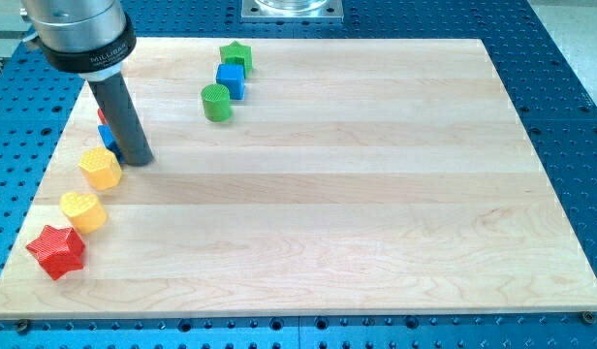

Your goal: Move the green circle above to the red circle

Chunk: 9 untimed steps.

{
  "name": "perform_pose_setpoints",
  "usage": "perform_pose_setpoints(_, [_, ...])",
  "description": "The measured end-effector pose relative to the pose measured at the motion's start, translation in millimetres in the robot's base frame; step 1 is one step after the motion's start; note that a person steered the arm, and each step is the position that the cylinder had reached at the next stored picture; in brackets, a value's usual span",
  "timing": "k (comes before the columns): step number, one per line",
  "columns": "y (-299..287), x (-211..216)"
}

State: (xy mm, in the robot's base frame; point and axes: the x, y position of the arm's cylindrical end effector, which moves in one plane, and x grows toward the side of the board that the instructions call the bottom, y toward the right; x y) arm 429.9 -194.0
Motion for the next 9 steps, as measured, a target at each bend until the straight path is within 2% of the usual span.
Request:
perform_pose_setpoints(3, [-11.0, -0.6])
perform_pose_setpoints(4, [14.2, 0.0])
perform_pose_setpoints(5, [81.1, -8.7])
perform_pose_setpoints(7, [94.6, -68.8])
perform_pose_setpoints(9, [127.6, -80.2])
